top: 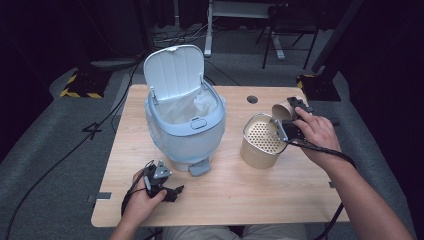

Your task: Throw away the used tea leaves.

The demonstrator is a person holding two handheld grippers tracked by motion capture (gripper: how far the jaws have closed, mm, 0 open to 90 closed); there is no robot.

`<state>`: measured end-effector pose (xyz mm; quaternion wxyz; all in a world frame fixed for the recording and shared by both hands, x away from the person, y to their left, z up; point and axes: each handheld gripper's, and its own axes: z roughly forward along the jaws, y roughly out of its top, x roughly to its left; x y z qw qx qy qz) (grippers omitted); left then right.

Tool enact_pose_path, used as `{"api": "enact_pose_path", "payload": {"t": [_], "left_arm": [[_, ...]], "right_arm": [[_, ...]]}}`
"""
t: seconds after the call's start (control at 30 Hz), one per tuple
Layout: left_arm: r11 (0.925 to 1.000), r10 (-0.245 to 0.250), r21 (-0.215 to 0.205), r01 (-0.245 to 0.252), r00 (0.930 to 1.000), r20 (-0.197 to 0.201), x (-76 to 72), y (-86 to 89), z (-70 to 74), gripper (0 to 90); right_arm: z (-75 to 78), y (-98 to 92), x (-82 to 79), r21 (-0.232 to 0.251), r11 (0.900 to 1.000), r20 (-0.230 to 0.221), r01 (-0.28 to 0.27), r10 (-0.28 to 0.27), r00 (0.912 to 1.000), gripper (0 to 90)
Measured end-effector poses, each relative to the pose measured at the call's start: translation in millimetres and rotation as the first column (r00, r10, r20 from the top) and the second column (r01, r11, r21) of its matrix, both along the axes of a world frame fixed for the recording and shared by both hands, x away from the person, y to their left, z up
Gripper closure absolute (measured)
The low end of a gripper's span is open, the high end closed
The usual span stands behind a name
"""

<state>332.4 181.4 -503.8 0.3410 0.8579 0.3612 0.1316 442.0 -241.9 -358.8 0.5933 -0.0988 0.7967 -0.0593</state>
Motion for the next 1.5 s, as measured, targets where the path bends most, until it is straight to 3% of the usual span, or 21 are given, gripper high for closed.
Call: {"api": "enact_pose_path", "payload": {"t": [0.17, 0.23, 0.37, 0.5, 0.57, 0.6, 0.73, 0.83, 1.03, 1.07, 1.1, 1.17, 1.23, 1.27, 1.3, 1.33, 1.37, 1.4, 1.43, 1.47, 1.5], "left_arm": [[1.0000, 0.000, 0.003, 0.000, 1.0000, 0.003, 0.7, 0.1, 0.1, 10.5], [1.0000, 0.000, 0.003, 0.000, 1.0000, 0.002, 0.8, 0.0, 0.1, 10.4], [1.0000, 0.000, 0.003, 0.000, 1.0000, 0.003, 0.7, -0.1, 0.0, 10.4], [1.0000, -0.001, 0.004, 0.001, 1.0000, 0.004, 0.7, -0.1, 0.1, 10.5], [1.0000, -0.001, 0.003, 0.001, 1.0000, 0.005, 0.8, -0.1, 0.0, 10.5], [1.0000, 0.000, 0.003, 0.000, 1.0000, 0.004, 0.7, -0.1, 0.0, 10.4], [1.0000, -0.001, 0.003, 0.001, 1.0000, 0.004, 0.7, -0.1, 0.0, 10.4], [1.0000, 0.000, 0.003, 0.000, 1.0000, 0.004, 0.7, -0.1, 0.0, 10.4], [1.0000, -0.001, 0.003, 0.001, 1.0000, 0.004, 0.8, -0.1, 0.0, 10.4], [1.0000, 0.000, 0.003, 0.000, 1.0000, 0.004, 0.7, -0.1, 0.0, 10.4], [1.0000, -0.001, 0.003, 0.001, 1.0000, 0.005, 0.7, -0.1, 0.0, 10.5], [1.0000, -0.001, 0.004, 0.001, 1.0000, 0.005, 0.7, -0.1, 0.0, 10.5], [1.0000, 0.000, 0.003, 0.000, 1.0000, 0.003, 0.8, -0.1, 0.1, 10.4], [1.0000, -0.003, 0.002, 0.003, 1.0000, 0.000, 1.1, 0.0, 0.1, 10.4], [1.0000, -0.004, -0.008, 0.003, 1.0000, -0.001, 1.4, -0.8, -0.5, 10.0], [1.0000, -0.004, -0.008, 0.003, 1.0000, -0.001, 1.4, -0.8, -0.5, 9.9], [1.0000, -0.006, -0.007, 0.006, 1.0000, -0.004, 1.6, -0.8, -0.4, 9.9], [1.0000, -0.004, -0.006, 0.004, 1.0000, -0.005, 1.8, -0.8, -0.3, 9.8], [1.0000, -0.004, -0.006, 0.004, 1.0000, -0.005, 1.8, -0.8, -0.3, 9.7], [1.0000, -0.004, -0.006, 0.004, 1.0000, -0.005, 1.9, -0.8, -0.4, 9.7], [1.0000, -0.004, -0.005, 0.004, 1.0000, -0.006, 2.1, -0.9, -0.4, 9.7]], "right_arm": [[-0.6, 3.9, -4.6, -0.106, 0.994, 0.092, -0.024, 0.034, 0.9952, 30.5], [-1.5, 8.0, -9.2, -0.182, 0.982, 0.140, -0.042, 0.069, 0.9877, 30.4], [-4.9, 12.7, -14.3, -0.310, 0.949, 0.217, -0.049, 0.120, 0.9688, 30.3], [-13.6, 16.7, -18.7, -0.451, 0.892, 0.298, -0.026, 0.178, 0.9379, 30.3], [-15.0, 17.3, -19.0, -0.465, 0.885, 0.303, -0.024, 0.185, 0.9350, 30.3], [-18.2, 18.4, -19.5, -0.488, 0.873, 0.318, -0.013, 0.191, 0.9288, 30.3], [-18.5, 19.1, -19.6, -0.475, 0.880, 0.332, -0.003, 0.183, 0.9252, 30.3], [-15.2, 19.1, -19.2, -0.448, 0.894, 0.348, 0.002, 0.172, 0.9216, 30.2], [-12.9, 17.2, -18.7, -0.410, 0.912, 0.333, -0.006, 0.156, 0.9300, 30.1], [-11.8, 16.4, -18.3, -0.381, 0.924, 0.322, -0.007, 0.140, 0.9362, 30.1], [-9.1, 13.6, -17.2, -0.273, 0.962, 0.286, -0.003, 0.084, 0.9544, 30.1], [-5.0, 9.5, -14.5, -0.101, 0.995, 0.208, 0.003, 0.018, 0.9780, 30.0], [0.2, 5.0, -11.4, 0.059, 0.998, 0.122, 0.033, -0.040, 0.9917, 29.8], [0.2, 5.0, -11.4, 0.059, 0.998, 0.122, 0.033, -0.040, 0.9917, 29.8], [5.8, -1.9, -8.4, 0.324, 0.940, -0.032, 0.109, -0.104, 0.9941, 29.7], [8.0, -5.2, -7.6, 0.419, 0.897, -0.092, 0.145, -0.116, 0.9889, 29.6], [8.0, -5.2, -7.6, 0.419, 0.897, -0.092, 0.145, -0.116, 0.9889, 29.6], [12.7, -11.5, -5.5, 0.583, 0.784, -0.216, 0.214, -0.104, 0.9708, 29.5], [12.7, -11.5, -5.5, 0.583, 0.784, -0.216, 0.214, -0.104, 0.9708, 29.5], [14.2, -13.5, -4.9, 0.635, 0.735, -0.252, 0.238, -0.095, 0.9632, 29.4], [18.4, -18.5, -3.3, 0.702, 0.655, -0.313, 0.280, -0.070, 0.9473, 29.4]]}}
